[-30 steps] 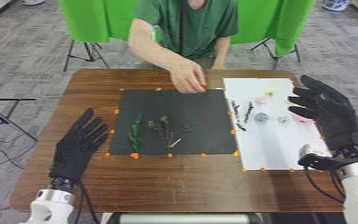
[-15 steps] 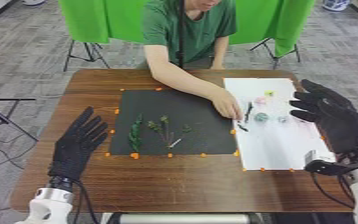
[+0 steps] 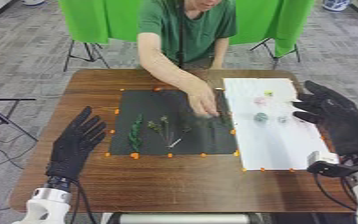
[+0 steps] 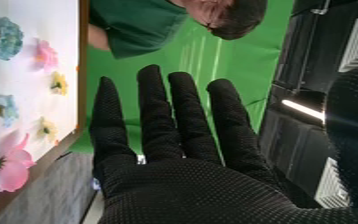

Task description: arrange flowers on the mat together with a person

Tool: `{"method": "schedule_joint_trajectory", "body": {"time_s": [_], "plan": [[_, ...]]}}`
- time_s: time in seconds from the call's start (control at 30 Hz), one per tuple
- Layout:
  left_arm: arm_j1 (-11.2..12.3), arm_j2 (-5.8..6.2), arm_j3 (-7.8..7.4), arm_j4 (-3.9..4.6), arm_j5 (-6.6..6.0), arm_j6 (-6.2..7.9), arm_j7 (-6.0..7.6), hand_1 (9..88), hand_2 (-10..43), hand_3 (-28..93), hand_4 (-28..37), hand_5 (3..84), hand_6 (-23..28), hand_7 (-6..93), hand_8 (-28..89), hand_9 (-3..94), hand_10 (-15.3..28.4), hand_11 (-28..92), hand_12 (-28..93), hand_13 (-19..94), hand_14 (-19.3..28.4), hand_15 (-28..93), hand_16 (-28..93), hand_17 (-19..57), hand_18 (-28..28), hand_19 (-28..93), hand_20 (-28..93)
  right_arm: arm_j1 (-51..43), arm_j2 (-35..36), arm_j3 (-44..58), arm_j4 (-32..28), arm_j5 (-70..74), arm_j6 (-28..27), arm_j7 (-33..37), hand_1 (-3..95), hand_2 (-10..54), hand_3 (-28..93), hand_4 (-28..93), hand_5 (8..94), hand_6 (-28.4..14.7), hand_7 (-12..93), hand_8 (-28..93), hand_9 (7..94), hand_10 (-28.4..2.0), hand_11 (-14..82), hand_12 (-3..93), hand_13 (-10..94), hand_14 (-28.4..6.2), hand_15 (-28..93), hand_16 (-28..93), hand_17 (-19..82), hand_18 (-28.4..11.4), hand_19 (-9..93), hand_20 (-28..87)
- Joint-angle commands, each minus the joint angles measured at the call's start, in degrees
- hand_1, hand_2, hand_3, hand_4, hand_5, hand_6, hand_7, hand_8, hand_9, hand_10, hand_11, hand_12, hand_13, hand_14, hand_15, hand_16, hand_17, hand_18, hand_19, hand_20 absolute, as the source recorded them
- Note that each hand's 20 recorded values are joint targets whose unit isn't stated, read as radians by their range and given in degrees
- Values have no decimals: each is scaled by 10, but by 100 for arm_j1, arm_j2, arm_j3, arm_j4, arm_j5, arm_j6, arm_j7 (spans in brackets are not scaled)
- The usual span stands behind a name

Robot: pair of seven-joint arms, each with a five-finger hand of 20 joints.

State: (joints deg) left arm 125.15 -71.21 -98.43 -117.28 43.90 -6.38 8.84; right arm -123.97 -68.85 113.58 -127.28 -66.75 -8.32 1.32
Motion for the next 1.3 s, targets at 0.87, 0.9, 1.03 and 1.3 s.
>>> {"method": "schedule_joint_trajectory", "body": {"time_s": [0.87,0.9,1.03,1.3], "plan": [[107,-173,21,-6,0,71,-46,272,27,716,-250,286,15,144,-88,254,110,130,144,204,141,184,32,-120,218,430,87,579,505,-1139,199,-112,960,189,146,-14,798,-240,325,-55,132,-85,363,-147,99,214,313,-127,192,281,37,-227,430,244],[97,-175,13,3,1,55,-62,272,27,716,-250,287,15,144,-88,254,111,130,144,205,141,184,32,-120,218,430,87,587,534,-1165,209,-107,979,184,147,-14,798,-239,325,-55,132,-85,364,-146,99,214,314,-127,193,282,37,-227,431,245],[85,-142,18,13,-5,47,-50,272,27,716,-250,287,15,145,-89,254,110,131,144,205,141,184,32,-120,218,431,87,595,548,-1167,229,-137,929,171,148,-16,799,-239,326,-55,133,-84,366,-146,100,213,316,-127,194,280,38,-227,432,245],[37,-124,6,40,-1,4,-87,272,26,716,-250,287,15,144,-89,254,110,132,145,205,141,184,32,-120,218,431,87,526,527,-1060,228,-255,713,106,153,-17,800,-239,334,-55,141,-89,380,-146,112,212,346,-132,216,270,59,-228,466,261]]}}
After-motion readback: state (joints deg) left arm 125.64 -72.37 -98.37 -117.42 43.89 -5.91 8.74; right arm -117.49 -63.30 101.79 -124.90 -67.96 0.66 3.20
